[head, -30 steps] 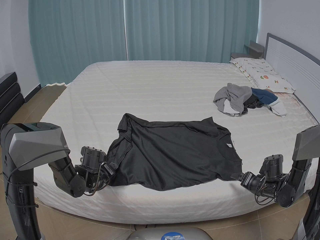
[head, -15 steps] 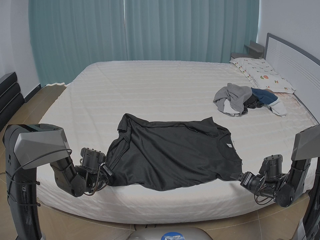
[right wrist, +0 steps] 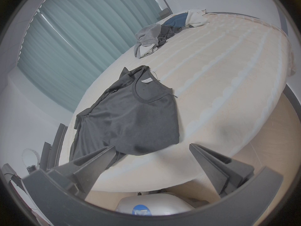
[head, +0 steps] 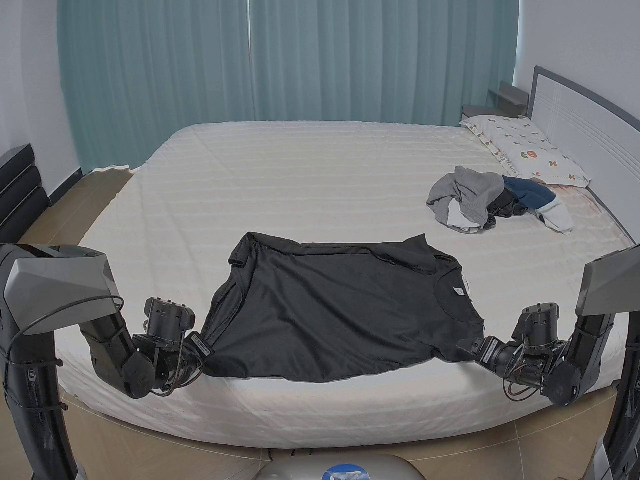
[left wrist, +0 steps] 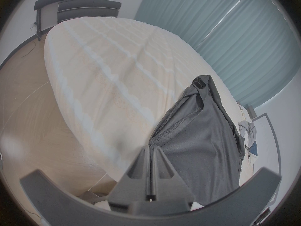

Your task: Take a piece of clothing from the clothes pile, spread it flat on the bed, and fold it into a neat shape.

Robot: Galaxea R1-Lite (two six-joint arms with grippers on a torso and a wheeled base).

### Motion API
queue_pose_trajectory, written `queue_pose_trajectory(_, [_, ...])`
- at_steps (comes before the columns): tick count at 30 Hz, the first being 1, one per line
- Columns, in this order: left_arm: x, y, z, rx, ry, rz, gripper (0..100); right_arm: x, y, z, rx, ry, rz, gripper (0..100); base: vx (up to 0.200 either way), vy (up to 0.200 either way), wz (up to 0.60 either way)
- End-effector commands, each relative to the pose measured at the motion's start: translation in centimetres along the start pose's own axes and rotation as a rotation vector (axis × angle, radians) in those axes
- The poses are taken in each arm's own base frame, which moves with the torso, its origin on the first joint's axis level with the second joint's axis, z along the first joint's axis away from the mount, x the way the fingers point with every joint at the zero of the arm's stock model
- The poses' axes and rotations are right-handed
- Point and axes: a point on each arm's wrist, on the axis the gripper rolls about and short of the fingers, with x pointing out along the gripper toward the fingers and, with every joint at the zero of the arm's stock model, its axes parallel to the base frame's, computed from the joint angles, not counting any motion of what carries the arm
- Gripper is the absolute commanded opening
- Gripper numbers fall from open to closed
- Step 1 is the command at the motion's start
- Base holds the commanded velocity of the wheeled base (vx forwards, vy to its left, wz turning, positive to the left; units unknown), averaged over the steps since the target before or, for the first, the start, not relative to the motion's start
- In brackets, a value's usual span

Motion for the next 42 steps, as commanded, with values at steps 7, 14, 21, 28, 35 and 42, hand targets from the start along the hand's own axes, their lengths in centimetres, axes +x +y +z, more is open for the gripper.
queue_pose_trajectory(7, [-1.1, 0.0, 1.2, -0.029, -0.030, -0.017, 0, 2.8, -1.3, 2.5, 0.025, -0.008, -0.057, 100, 0.000, 0.000, 0.00])
queue_pose_trajectory(14, [-1.4, 0.0, 1.8, -0.044, -0.044, -0.026, 0, 4.2, -1.2, 2.9, 0.026, 0.046, -0.075, 100, 0.000, 0.000, 0.00])
queue_pose_trajectory(21, [-1.1, 0.3, 2.4, -0.059, -0.049, -0.023, 0, 5.8, -0.4, 3.4, 0.021, 0.069, -0.061, 100, 0.000, 0.000, 0.00])
queue_pose_trajectory(28, [-1.3, 0.2, 2.4, -0.060, -0.038, -0.038, 0, 7.3, -0.1, 4.4, 0.023, 0.043, -0.044, 0, 0.000, 0.000, 0.00])
queue_pose_trajectory(35, [-1.5, 0.0, 3.2, -0.076, -0.063, -0.054, 0, 8.5, 0.4, 6.4, 0.031, -0.024, -0.014, 0, 0.000, 0.000, 0.00])
queue_pose_trajectory(42, [-1.6, -0.3, 4.4, -0.106, -0.110, -0.093, 0, 9.2, 1.7, 8.8, 0.032, -0.078, 0.019, 0, 0.000, 0.000, 0.00])
